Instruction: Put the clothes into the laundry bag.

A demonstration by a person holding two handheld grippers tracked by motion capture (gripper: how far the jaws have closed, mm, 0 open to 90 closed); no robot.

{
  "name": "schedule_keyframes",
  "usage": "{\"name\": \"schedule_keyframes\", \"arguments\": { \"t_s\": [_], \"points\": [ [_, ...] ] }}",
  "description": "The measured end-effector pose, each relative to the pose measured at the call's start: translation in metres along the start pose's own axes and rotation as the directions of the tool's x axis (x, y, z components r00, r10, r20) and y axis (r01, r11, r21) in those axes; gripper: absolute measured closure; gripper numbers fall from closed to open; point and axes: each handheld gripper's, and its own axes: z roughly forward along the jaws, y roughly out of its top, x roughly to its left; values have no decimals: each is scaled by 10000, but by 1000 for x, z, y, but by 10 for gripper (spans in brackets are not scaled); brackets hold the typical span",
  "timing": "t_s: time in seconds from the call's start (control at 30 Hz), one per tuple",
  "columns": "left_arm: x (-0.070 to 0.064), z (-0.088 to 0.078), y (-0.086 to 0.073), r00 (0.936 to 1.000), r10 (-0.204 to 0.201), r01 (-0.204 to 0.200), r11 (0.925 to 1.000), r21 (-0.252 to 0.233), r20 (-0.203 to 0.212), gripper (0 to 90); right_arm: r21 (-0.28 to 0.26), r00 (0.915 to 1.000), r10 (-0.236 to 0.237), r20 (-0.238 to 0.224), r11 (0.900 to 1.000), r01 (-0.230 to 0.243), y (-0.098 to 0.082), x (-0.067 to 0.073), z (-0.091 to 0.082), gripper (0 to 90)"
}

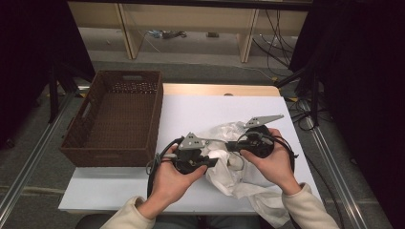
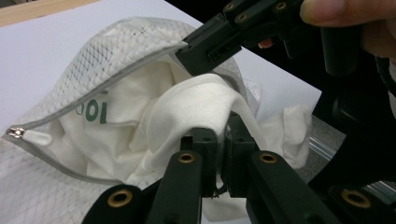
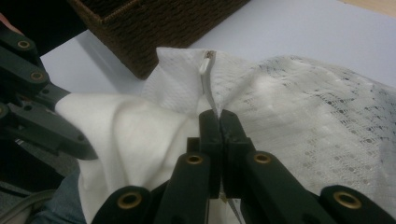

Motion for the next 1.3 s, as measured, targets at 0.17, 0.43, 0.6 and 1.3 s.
{"name": "schedule_keyframes", "arguments": {
  "t_s": [0.17, 0.43, 0.6, 1.3],
  "points": [
    [6, 1, 6, 9997, -233, 232, 9994, -264, -51, 845, 139, 9998, 130, 141, 9998, -132, -1, 1, 0, 900],
    [11, -7, 5, 9998, -129, 129, 9999, -13, -115, 828, 4, 9999, 122, 106, 9999, -122, 0, 1, 0, 900],
    [12, -14, 8, 9991, -191, 177, 9991, -380, -372, 816, 85, 10000, 16, 94, 10000, -17, 0, 2, 1, 900],
    [5, -2, -28, 9961, 695, -643, 9938, 908, -552, 532, 157, 9999, -133, 27, 9998, 133, -1, 1, 2, 900]
  ]
}}
